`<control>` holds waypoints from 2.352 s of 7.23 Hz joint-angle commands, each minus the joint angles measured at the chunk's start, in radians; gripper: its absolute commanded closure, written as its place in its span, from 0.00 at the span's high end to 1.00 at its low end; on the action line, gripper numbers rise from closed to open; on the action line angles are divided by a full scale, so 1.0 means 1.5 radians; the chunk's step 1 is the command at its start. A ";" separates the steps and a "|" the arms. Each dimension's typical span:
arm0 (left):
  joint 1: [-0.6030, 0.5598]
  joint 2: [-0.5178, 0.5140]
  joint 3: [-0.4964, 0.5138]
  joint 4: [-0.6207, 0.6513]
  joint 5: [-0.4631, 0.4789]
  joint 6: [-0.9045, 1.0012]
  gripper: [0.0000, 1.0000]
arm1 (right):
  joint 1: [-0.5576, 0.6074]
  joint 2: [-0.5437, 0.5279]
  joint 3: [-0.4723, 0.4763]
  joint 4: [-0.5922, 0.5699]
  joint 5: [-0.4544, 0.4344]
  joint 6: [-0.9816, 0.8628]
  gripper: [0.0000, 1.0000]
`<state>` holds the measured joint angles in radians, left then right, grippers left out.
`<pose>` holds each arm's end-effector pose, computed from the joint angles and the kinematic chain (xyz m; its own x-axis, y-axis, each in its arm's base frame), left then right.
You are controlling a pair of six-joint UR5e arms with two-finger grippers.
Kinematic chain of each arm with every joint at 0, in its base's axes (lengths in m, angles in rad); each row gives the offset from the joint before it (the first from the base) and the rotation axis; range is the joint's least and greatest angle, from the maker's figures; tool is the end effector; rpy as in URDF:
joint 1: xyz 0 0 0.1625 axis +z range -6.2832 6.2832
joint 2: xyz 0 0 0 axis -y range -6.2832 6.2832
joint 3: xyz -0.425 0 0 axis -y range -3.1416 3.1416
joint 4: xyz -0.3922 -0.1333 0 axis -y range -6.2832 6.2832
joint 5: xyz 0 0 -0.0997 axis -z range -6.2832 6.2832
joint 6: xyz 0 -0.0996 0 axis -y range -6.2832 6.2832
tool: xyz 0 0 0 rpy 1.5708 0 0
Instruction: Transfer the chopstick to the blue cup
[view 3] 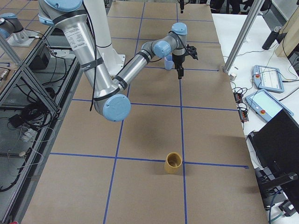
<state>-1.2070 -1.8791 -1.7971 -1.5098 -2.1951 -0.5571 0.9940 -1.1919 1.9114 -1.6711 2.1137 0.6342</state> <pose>0.1405 -0.5800 0.3941 0.7305 0.0168 -0.6827 0.0820 0.9903 0.1121 -0.2493 -0.5332 0.3105 0.7096 -0.1741 0.6828 0.0294 0.9755 0.2182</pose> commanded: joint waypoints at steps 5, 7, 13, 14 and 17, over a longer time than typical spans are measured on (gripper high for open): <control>-0.150 0.163 0.032 -0.034 -0.052 0.239 0.98 | 0.331 -0.245 -0.102 0.040 0.166 -0.262 1.00; -0.182 0.189 0.062 -0.036 -0.051 0.241 0.98 | 0.385 -0.290 -0.129 0.035 0.161 -0.373 1.00; -0.247 0.214 0.103 -0.034 -0.114 0.315 0.98 | 0.416 -0.315 -0.147 0.035 0.164 -0.374 1.00; -0.247 0.214 0.105 -0.036 -0.115 0.315 0.98 | 0.418 -0.315 -0.147 0.035 0.164 -0.374 1.00; -0.247 0.213 0.104 -0.033 -0.115 0.315 0.98 | 0.420 -0.316 -0.147 0.035 0.162 -0.374 1.00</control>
<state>-1.5769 -1.5594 -1.6413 -1.5607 -2.3666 -0.0844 1.6238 -1.6656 1.6904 -1.6183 2.3589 0.0736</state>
